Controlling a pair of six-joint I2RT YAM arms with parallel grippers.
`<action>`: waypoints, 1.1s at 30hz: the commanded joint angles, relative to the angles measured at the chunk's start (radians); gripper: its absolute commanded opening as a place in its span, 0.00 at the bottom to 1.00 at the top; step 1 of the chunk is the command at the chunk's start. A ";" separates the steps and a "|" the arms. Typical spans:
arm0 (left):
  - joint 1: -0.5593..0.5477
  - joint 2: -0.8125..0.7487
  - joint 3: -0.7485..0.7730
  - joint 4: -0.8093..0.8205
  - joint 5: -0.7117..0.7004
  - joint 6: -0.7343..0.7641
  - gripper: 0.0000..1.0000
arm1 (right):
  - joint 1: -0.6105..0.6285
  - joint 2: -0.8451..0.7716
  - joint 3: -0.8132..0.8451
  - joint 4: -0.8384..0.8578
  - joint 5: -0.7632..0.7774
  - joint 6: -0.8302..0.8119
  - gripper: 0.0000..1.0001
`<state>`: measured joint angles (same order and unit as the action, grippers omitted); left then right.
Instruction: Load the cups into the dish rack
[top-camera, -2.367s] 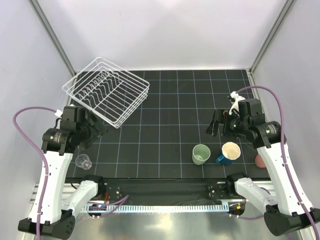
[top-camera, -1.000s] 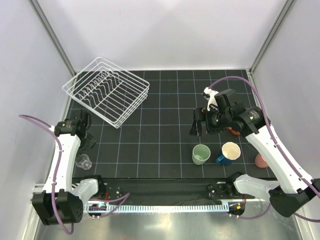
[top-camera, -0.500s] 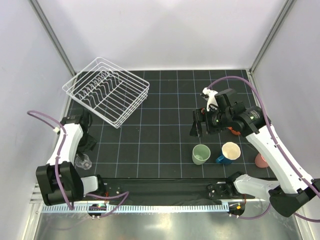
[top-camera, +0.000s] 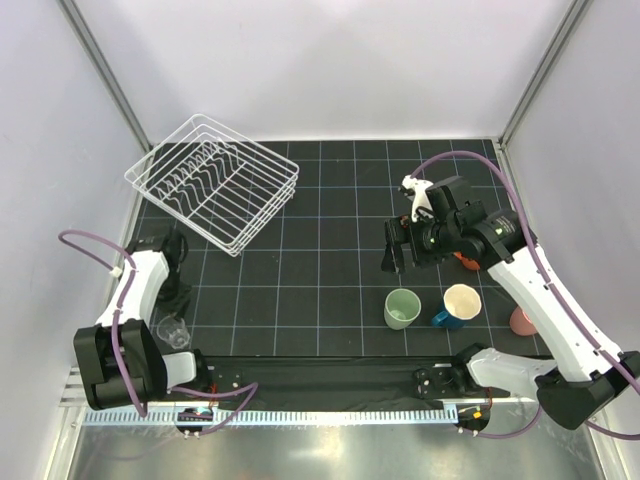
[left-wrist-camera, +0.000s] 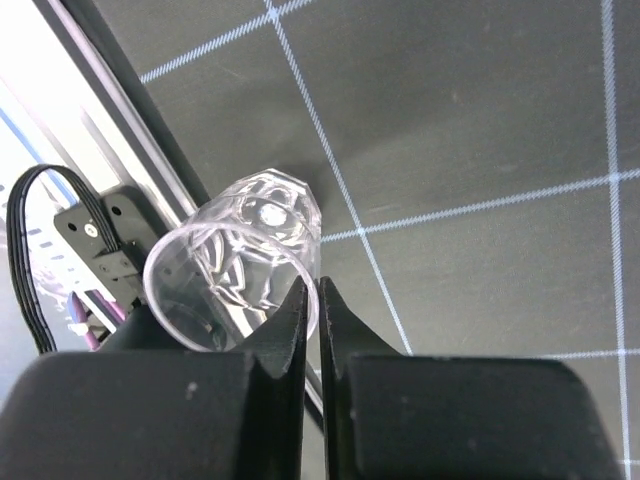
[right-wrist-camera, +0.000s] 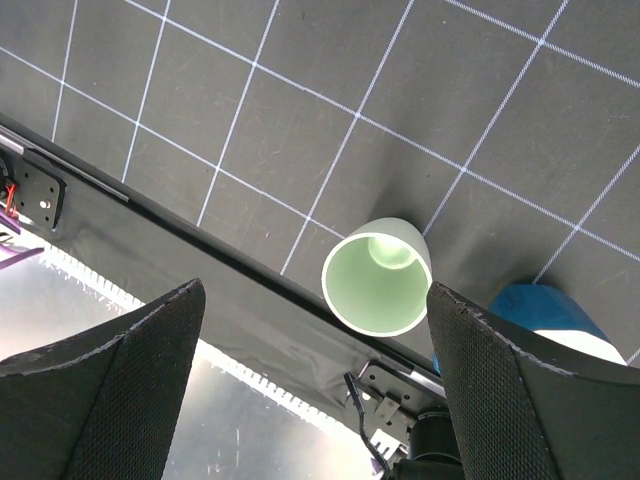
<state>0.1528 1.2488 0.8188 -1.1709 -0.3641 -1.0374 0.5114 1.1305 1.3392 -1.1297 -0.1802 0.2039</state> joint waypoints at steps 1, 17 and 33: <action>0.001 -0.018 0.060 -0.029 -0.004 0.016 0.01 | 0.004 0.003 0.023 0.015 0.013 -0.021 0.91; -0.823 0.355 0.448 0.045 0.093 0.042 0.00 | 0.004 0.002 -0.041 0.057 0.047 0.041 0.91; -0.969 0.466 0.543 0.146 0.174 0.168 0.22 | 0.004 -0.063 -0.195 0.113 0.011 0.161 0.91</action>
<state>-0.8196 1.7916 1.3724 -1.0546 -0.1955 -0.8928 0.5114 1.0611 1.1450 -1.0550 -0.1600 0.3473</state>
